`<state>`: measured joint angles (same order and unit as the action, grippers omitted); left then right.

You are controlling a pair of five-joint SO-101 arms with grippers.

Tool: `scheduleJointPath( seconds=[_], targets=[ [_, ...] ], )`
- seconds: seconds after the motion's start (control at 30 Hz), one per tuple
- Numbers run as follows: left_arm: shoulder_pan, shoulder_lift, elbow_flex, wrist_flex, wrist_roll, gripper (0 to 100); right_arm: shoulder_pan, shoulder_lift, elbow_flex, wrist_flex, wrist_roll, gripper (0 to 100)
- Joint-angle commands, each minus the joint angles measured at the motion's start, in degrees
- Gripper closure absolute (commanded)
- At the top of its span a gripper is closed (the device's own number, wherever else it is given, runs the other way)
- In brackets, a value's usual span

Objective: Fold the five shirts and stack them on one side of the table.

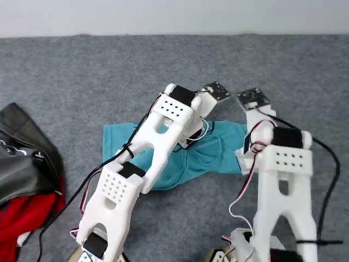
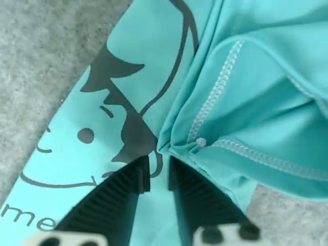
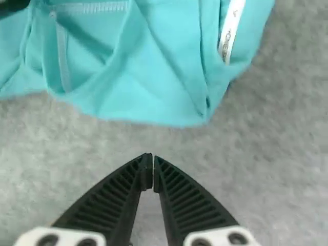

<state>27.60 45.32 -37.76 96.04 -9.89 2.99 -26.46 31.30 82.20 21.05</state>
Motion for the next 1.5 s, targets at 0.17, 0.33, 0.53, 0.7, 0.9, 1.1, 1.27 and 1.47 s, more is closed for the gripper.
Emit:
scheduleJointPath(
  seconds=[0.17,0.33,0.53,0.7,0.9,1.1,1.27,1.47],
  targets=[
    [-2.0,-0.9,-2.2,0.4,1.5,98,-3.6,5.8,-0.4,-6.5,-9.6,99.0],
    [-9.9,-0.9,-6.5,2.6,4.9,98,-5.0,7.3,-0.1,-9.2,-12.6,98.7],
    [-20.3,-2.1,-11.5,4.7,6.4,98,-8.0,10.8,0.0,-14.5,-16.9,98.7],
    [-26.4,-7.4,-9.9,4.7,6.3,98,-8.9,19.4,-0.3,-21.0,-18.3,98.7],
    [-30.2,-15.0,-4.8,4.7,6.2,98,-5.5,31.4,-6.8,-34.5,-17.1,98.7],
    [-33.7,-21.5,-0.2,4.7,6.2,98,-2.9,41.0,-21.5,-34.7,-15.0,98.7],
    [-36.7,-25.8,3.5,4.7,6.2,98,-1.3,42.0,-30.3,-21.9,-15.2,98.7],
    [-38.0,-30.4,8.3,4.7,6.1,98,-3.4,41.9,-36.8,-4.1,-15.4,98.9]
  ],
)
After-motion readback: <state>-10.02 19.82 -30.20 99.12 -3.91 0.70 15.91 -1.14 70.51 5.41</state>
